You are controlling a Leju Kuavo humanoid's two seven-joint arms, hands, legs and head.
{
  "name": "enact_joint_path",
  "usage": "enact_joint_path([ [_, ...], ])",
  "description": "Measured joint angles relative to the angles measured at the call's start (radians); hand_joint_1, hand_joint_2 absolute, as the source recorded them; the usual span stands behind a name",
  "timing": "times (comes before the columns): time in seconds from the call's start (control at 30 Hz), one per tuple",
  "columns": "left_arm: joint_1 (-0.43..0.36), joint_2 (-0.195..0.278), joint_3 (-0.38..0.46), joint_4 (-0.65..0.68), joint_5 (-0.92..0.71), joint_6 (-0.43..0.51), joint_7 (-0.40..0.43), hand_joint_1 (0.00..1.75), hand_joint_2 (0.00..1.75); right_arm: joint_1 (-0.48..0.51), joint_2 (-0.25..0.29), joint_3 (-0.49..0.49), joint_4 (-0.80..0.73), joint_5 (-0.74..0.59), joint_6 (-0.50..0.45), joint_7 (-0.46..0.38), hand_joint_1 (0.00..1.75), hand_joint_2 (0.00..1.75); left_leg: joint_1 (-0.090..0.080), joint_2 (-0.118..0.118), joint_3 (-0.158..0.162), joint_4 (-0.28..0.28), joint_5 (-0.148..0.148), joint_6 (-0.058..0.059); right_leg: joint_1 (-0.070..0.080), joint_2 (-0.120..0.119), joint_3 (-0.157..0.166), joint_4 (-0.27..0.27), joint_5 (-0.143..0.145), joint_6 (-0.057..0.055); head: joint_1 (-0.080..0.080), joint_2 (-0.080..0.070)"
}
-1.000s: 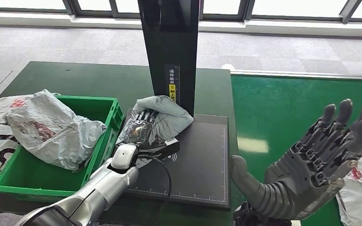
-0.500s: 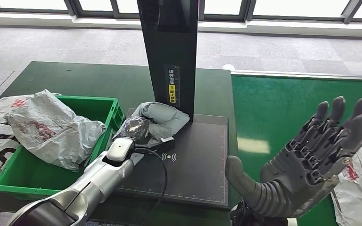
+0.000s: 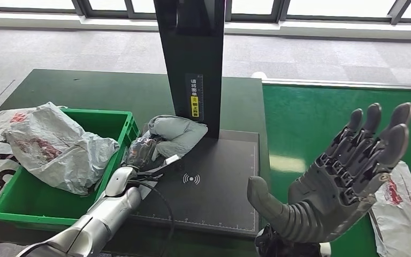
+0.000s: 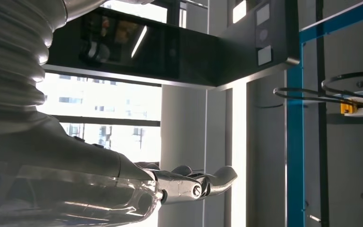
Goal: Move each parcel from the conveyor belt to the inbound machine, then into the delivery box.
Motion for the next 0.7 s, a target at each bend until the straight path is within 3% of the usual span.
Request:
enact_joint_path([
  [0.2,0.021,0.000,0.029,-0.019,0.015,0.015,-0.024,1.75,1.75,-0.003,0.000,0.004,0.008,0.000,0.000,-0.001,0.00,1.75,0.000,0.000,-0.003,0.000,0.000,0.000,0.000,0.000,-0.003,0.000,0.000,0.000,0.000,0.000],
  [0.37,0.078,-0.017,0.098,-0.112,0.199,0.040,-0.265,1.75,1.75,0.000,0.000,0.006,0.011,0.001,0.000,-0.001,0.00,1.75,0.000,0.001,-0.007,0.000,0.000,0.000,0.000,0.000,-0.008,0.000,0.001,-0.001,0.000,0.000],
  [0.47,0.152,-0.031,0.133,-0.255,0.292,0.032,-0.355,1.75,1.75,0.003,-0.001,0.007,0.011,0.002,0.000,-0.001,0.00,1.75,0.000,0.000,-0.011,0.000,0.000,0.000,0.000,0.001,-0.012,0.000,0.001,-0.001,0.000,0.000],
  [0.7,0.313,-0.061,0.144,-0.660,0.479,-0.010,-0.432,1.75,1.75,0.007,-0.001,0.007,0.011,0.001,0.000,-0.001,0.00,1.75,0.000,0.000,-0.018,0.001,0.000,0.000,0.000,0.000,-0.018,0.000,0.001,-0.001,0.000,0.000],
])
